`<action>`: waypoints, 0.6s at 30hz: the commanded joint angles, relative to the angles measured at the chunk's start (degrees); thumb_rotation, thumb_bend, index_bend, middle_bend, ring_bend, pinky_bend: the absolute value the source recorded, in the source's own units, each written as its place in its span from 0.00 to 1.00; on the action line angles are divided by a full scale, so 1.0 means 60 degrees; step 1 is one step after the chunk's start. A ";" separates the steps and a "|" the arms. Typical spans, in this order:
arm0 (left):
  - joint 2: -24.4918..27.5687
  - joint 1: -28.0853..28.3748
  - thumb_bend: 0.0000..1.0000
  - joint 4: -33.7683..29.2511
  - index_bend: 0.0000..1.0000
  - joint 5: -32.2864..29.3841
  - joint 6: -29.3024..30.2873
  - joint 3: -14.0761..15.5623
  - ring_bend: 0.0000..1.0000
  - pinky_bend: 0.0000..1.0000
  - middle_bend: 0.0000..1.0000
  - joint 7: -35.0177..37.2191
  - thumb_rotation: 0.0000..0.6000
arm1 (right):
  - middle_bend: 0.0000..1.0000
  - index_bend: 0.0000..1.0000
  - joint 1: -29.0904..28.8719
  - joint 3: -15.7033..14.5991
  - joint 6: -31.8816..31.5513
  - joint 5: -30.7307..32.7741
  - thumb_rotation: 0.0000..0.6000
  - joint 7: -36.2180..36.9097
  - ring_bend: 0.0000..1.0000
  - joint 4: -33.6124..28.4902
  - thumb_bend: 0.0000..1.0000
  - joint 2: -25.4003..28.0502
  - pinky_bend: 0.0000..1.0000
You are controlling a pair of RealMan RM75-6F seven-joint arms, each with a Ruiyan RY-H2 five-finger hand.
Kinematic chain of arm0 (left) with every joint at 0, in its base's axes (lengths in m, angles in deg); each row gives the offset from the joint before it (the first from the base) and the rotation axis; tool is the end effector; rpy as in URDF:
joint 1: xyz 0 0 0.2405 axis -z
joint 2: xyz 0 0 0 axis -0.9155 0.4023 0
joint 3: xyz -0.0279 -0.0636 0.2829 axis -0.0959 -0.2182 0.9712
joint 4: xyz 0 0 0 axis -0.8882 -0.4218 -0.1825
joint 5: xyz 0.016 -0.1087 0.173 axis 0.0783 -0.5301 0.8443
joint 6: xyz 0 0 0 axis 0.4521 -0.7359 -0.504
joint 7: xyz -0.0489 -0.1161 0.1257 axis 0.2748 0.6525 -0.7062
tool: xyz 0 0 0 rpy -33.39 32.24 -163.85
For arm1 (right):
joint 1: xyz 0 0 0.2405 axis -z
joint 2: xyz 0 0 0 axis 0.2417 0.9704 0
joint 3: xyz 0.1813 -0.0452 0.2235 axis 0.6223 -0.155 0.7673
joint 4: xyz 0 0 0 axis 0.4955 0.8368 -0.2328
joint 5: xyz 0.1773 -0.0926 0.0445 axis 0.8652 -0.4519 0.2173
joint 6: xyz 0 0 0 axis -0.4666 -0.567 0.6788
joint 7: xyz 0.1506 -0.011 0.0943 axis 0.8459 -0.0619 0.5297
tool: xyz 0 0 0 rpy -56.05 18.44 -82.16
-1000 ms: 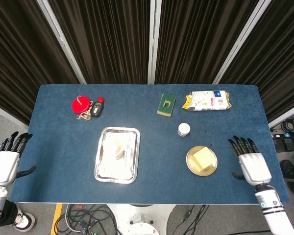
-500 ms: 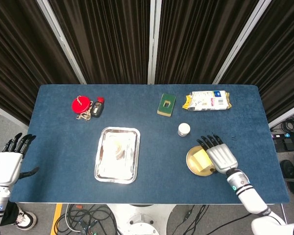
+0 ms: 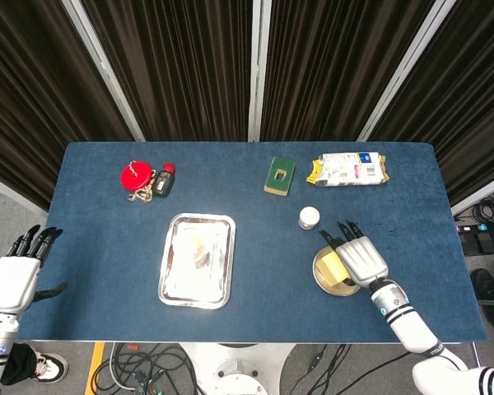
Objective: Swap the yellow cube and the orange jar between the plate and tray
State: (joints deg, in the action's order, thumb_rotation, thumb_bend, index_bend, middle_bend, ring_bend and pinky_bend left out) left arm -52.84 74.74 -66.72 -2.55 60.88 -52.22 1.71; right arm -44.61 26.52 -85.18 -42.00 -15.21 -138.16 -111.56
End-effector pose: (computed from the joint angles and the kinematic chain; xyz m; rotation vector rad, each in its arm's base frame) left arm -0.3345 0.2373 0.1626 -1.4757 -0.8231 -0.8962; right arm -0.2291 -0.3313 0.0530 1.9539 -0.7422 0.6704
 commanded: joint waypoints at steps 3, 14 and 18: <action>0.0009 0.0008 0.00 -0.0031 0.12 -0.0002 -0.0007 -0.0006 0.03 0.16 0.10 0.0002 1.00 | 0.54 0.00 -0.0395 0.0531 -0.0370 -0.0324 1.00 0.0031 0.05 -0.0304 0.10 -0.0127 0.00; -0.0075 -0.0024 0.00 0.0054 0.12 0.0020 -0.0029 0.0065 0.03 0.16 0.10 0.0030 1.00 | 0.54 0.00 -0.2270 0.1313 0.0858 0.1467 1.00 -0.1450 0.07 0.1511 0.10 -0.2414 0.00; -0.0077 0.0004 0.00 0.0042 0.12 0.0031 -0.0122 0.0097 0.03 0.16 0.10 0.0174 1.00 | 0.49 0.00 -0.2779 0.1455 0.1212 0.1944 1.00 -0.1479 0.07 0.2227 0.10 -0.2853 0.00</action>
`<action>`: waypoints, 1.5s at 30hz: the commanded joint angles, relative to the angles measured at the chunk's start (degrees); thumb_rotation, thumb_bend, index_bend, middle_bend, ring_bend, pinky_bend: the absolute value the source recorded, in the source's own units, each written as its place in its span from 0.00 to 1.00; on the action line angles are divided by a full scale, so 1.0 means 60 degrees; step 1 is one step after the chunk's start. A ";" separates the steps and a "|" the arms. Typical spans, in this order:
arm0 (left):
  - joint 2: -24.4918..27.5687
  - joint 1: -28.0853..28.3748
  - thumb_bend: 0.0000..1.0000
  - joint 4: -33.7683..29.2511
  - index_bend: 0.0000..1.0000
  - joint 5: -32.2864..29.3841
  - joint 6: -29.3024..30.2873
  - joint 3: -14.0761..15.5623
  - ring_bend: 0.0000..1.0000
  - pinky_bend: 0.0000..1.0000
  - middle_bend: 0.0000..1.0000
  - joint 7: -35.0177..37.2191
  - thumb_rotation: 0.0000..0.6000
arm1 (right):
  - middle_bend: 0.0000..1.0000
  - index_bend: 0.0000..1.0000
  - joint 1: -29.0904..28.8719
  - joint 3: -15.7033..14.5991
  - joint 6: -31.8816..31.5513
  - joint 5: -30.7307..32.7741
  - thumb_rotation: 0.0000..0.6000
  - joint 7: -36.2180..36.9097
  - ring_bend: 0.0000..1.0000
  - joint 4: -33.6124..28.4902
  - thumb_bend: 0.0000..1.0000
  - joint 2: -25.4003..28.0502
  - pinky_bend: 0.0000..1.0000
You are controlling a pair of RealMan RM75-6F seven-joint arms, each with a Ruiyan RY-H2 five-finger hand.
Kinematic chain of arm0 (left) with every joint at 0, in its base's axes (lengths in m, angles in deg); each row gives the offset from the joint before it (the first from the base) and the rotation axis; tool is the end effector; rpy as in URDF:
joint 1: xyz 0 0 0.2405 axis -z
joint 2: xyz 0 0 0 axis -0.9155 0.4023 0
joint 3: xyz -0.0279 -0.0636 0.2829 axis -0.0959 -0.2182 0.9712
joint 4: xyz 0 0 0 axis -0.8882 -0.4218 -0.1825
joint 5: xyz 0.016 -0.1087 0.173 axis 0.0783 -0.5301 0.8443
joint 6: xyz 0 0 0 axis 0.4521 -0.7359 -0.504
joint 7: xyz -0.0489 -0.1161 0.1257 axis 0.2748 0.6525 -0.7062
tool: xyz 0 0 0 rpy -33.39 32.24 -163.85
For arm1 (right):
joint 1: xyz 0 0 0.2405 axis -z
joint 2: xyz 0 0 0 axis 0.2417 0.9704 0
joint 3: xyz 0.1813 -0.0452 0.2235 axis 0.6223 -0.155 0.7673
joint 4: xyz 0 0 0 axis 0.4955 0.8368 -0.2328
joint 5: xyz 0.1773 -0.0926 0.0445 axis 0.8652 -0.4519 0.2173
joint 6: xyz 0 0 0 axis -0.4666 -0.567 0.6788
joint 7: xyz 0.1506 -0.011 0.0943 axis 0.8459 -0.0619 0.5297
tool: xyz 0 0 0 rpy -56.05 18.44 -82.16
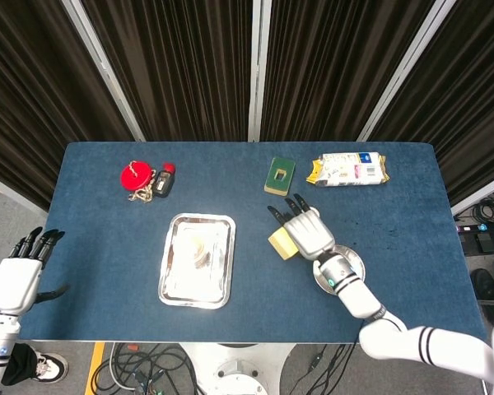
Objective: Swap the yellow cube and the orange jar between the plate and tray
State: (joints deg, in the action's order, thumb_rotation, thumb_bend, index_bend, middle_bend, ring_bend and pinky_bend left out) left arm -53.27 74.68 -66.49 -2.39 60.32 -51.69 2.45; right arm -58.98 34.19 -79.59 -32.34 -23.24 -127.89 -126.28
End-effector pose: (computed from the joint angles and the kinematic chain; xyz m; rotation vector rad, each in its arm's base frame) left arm -0.3362 0.2350 0.1569 -1.4844 -0.8491 -0.8963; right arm -0.1337 -0.4020 -0.0172 2.0157 -0.6309 0.7842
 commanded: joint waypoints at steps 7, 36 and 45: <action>-0.0111 0.0085 0.00 0.0157 0.12 0.0025 -0.0094 -0.0016 0.03 0.16 0.10 0.0161 1.00 | 0.26 0.00 -0.0884 0.0176 0.0672 0.0916 1.00 0.0096 0.00 0.1281 0.05 -0.0874 0.00; -0.2070 0.4007 0.00 0.0441 0.11 0.0880 -0.4202 -0.0721 0.03 0.20 0.10 0.0645 1.00 | 0.00 0.00 0.3178 -0.0688 -0.3405 -0.1493 1.00 0.5406 0.00 -0.1489 0.00 0.3922 0.00; -0.3116 0.4942 0.00 0.1563 0.10 0.0425 -0.5132 -0.0820 0.03 0.21 0.10 0.0977 1.00 | 0.00 0.00 0.4003 -0.0853 -0.4052 -0.2108 1.00 0.7191 0.00 -0.0549 0.00 0.3999 0.00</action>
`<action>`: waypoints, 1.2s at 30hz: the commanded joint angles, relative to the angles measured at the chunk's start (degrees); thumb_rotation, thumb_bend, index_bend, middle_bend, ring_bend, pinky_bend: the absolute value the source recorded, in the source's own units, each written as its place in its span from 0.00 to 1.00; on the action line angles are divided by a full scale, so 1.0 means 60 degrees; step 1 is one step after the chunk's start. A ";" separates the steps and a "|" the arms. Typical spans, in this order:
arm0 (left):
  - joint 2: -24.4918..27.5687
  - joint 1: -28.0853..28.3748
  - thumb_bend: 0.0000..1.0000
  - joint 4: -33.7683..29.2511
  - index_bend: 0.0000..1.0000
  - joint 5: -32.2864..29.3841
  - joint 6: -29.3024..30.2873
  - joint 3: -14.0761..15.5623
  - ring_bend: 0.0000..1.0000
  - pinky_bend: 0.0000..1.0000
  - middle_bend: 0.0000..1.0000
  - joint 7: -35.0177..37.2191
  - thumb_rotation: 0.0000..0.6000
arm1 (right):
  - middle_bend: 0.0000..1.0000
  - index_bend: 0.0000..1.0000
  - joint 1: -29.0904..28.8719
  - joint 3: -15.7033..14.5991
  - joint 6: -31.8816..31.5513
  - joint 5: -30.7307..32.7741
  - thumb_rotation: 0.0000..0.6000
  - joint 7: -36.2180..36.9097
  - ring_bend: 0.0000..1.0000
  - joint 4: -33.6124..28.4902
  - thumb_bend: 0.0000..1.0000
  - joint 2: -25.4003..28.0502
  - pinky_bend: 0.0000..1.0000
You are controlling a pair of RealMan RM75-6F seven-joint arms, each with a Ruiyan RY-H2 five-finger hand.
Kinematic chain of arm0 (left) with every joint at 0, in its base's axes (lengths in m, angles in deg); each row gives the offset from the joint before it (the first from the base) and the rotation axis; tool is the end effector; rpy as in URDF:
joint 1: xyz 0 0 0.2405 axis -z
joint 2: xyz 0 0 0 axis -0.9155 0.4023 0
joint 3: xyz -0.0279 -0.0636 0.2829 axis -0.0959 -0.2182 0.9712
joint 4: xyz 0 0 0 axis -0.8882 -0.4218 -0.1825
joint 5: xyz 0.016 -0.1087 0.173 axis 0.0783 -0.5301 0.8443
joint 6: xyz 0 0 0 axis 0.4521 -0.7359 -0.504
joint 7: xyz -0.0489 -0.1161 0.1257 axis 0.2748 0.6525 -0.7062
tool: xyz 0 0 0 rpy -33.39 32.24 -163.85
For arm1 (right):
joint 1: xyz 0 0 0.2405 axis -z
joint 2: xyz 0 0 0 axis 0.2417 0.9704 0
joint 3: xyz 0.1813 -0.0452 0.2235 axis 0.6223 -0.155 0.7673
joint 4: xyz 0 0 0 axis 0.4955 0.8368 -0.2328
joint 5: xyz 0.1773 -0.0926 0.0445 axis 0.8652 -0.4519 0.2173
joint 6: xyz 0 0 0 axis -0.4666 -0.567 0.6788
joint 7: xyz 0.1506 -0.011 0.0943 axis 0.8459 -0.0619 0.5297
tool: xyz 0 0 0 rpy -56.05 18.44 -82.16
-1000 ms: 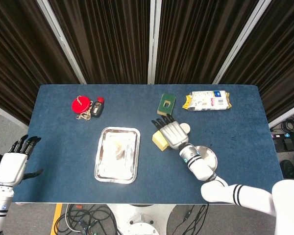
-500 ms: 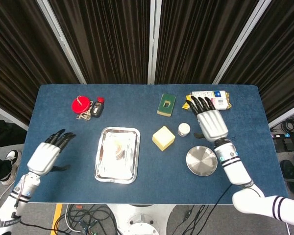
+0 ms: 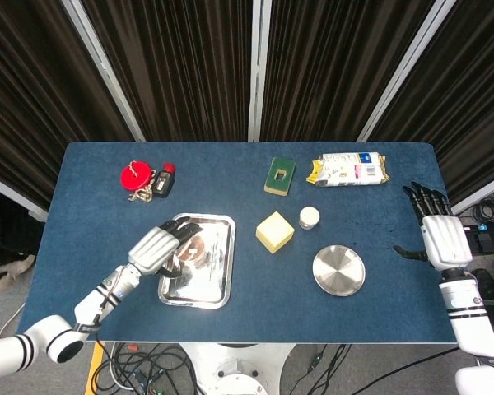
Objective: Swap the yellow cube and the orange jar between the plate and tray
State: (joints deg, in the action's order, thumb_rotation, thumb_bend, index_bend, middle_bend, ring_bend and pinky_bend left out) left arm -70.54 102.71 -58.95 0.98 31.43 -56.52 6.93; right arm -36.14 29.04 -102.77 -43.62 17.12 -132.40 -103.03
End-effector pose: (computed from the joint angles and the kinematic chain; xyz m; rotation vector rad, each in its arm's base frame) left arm -0.1875 0.3604 -0.0111 -2.0645 -0.9091 -1.0669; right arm -0.2908 -0.3316 0.1799 1.4242 -0.9386 1.0174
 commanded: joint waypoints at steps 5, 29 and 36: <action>-0.0365 0.0812 0.00 0.0730 0.11 -0.0332 -0.1040 0.0034 0.03 0.24 0.09 0.0485 1.00 | 0.00 0.00 0.0345 0.0072 -0.0363 -0.0435 1.00 0.0658 0.00 0.0327 0.00 0.0262 0.00; -0.0999 0.2326 0.22 0.0434 0.39 0.0273 -0.0886 -0.0070 0.33 0.57 0.39 0.0525 1.00 | 0.00 0.00 0.0768 0.0407 -0.0198 -0.0266 1.00 0.1698 0.00 0.0943 0.00 0.0422 0.00; -0.1894 0.2987 0.22 0.0507 0.39 0.0615 -0.0946 0.0003 0.33 0.57 0.39 0.0802 1.00 | 0.00 0.00 0.0923 0.0537 -0.0075 -0.0070 1.00 0.2297 0.00 0.1176 0.00 0.0581 0.00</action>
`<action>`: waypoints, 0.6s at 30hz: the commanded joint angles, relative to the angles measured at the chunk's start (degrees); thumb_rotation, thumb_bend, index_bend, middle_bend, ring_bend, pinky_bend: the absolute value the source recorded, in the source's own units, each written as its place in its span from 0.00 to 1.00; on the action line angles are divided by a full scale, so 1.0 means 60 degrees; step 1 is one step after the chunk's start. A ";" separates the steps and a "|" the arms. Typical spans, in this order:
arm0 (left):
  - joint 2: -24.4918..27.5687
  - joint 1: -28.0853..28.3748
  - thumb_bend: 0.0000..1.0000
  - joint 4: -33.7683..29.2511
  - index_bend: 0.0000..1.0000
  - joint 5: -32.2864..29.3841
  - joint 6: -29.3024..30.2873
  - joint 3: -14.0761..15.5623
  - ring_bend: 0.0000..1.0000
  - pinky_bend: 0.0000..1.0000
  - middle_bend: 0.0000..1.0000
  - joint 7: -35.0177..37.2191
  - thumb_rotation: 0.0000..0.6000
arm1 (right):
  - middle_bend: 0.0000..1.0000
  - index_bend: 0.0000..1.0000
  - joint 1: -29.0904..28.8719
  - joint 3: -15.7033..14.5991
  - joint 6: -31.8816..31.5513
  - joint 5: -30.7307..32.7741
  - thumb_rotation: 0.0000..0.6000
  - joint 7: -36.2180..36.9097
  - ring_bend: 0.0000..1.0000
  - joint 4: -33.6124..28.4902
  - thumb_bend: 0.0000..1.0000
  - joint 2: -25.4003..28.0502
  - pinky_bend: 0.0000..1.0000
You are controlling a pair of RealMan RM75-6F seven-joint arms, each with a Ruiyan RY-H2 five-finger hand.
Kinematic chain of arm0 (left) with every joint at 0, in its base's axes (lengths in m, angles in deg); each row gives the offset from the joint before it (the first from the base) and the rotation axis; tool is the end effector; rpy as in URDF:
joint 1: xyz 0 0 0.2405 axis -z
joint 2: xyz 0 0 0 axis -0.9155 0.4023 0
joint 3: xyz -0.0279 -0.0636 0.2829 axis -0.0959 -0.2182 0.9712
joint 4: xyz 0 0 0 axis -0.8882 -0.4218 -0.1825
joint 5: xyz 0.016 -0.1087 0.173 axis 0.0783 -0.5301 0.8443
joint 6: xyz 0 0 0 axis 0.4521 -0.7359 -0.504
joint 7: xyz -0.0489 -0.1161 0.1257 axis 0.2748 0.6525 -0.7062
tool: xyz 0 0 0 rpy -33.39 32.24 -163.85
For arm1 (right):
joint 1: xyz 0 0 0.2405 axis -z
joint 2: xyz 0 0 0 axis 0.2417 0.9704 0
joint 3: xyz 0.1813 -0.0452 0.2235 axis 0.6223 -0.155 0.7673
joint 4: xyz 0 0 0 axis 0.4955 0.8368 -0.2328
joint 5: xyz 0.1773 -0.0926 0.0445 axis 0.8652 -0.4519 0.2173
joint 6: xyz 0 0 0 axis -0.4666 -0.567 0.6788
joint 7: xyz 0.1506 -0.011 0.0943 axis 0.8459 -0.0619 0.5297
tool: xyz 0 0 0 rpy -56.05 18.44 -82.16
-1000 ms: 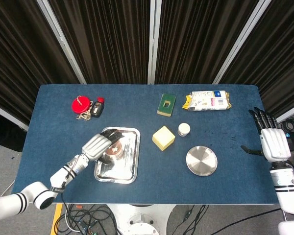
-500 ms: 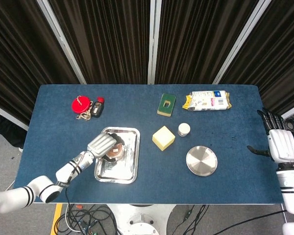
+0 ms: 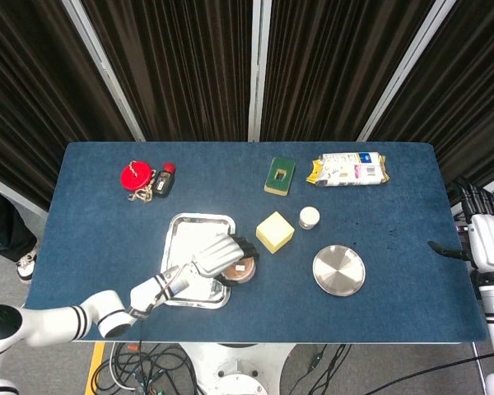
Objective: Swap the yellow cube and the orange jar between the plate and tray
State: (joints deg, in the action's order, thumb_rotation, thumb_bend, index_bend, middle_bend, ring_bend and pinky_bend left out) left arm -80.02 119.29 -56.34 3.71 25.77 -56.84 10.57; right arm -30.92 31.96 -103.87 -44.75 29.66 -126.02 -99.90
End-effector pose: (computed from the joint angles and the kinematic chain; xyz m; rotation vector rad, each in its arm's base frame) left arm -0.0612 0.3648 -0.0810 -2.3783 -0.7878 -1.2230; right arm -0.3307 -0.3194 0.2304 1.2767 -0.9605 1.0713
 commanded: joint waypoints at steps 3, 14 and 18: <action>-0.0749 0.0518 0.22 0.0417 0.39 0.0285 0.0013 0.0034 0.33 0.57 0.39 0.0488 1.00 | 0.00 0.00 0.0121 0.0036 0.0246 0.0196 1.00 0.0451 0.00 0.0312 0.00 0.0061 0.00; -0.1951 0.0747 0.21 0.1462 0.39 0.0598 0.0557 0.0492 0.33 0.57 0.39 0.1020 1.00 | 0.00 0.00 0.0192 -0.0014 0.0397 -0.0007 1.00 0.0860 0.00 0.0766 0.00 -0.0097 0.00; -0.2139 0.0800 0.21 0.1797 0.37 0.0614 0.0684 0.0540 0.32 0.56 0.35 0.1031 1.00 | 0.00 0.00 0.0174 0.0029 0.0444 -0.0019 1.00 0.0884 0.00 0.0790 0.00 -0.0085 0.00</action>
State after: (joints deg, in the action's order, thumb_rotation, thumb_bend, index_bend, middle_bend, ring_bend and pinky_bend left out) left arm -92.52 123.97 -45.93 7.32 29.57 -53.76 16.65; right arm -29.86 32.11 -101.23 -44.86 34.95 -121.29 -100.42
